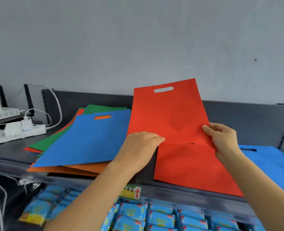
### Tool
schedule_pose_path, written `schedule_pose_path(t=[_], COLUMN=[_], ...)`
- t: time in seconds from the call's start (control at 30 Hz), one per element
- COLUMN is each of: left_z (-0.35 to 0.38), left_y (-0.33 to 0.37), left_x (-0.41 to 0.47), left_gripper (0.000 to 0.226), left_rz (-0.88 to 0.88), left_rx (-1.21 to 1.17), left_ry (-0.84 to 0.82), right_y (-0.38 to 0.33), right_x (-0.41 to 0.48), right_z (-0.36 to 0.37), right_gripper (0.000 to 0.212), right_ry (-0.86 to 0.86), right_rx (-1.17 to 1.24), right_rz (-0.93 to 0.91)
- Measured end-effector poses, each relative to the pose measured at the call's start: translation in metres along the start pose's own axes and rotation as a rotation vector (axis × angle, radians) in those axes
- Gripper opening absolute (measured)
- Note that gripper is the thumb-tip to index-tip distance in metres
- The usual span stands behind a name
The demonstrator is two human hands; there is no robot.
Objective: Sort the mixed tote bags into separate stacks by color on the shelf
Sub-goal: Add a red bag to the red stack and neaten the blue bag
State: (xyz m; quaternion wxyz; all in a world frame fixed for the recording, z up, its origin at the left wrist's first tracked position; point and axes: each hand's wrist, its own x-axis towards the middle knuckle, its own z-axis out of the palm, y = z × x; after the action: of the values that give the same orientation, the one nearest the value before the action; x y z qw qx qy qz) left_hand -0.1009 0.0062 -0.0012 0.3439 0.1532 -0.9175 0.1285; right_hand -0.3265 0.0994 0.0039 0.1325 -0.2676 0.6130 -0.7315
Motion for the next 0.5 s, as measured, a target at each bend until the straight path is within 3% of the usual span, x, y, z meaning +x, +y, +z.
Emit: schedule_pose_path(t=[0.1, 0.2, 0.33, 0.47, 0.5], left_z=[0.026, 0.061, 0.085, 0.089, 0.087], left_y=[0.033, 0.054, 0.062, 0.062, 0.062], left_x=[0.019, 0.024, 0.015, 0.009, 0.010], left_gripper=[0.038, 0.039, 0.049, 0.023, 0.029], left_rz=[0.029, 0.037, 0.005, 0.003, 0.002], left_rx=[-0.088, -0.082, -0.119, -0.126, -0.096], left_ry=[-0.135, -0.312, -0.487, -0.601, -0.624], right_y=[0.013, 0.031, 0.053, 0.070, 0.075], right_x=[0.015, 0.025, 0.025, 0.023, 0.024], right_z=[-0.045, -0.079, -0.096, -0.095, -0.093], right_gripper=[0.007, 0.018, 0.031, 0.034, 0.035], right_ry=[0.070, 0.090, -0.012, -0.127, -0.137], right_rx=[-0.174, -0.446, -0.792, -1.073, -1.112], right_rz=[0.021, 0.045, 0.050, 0.042, 0.038])
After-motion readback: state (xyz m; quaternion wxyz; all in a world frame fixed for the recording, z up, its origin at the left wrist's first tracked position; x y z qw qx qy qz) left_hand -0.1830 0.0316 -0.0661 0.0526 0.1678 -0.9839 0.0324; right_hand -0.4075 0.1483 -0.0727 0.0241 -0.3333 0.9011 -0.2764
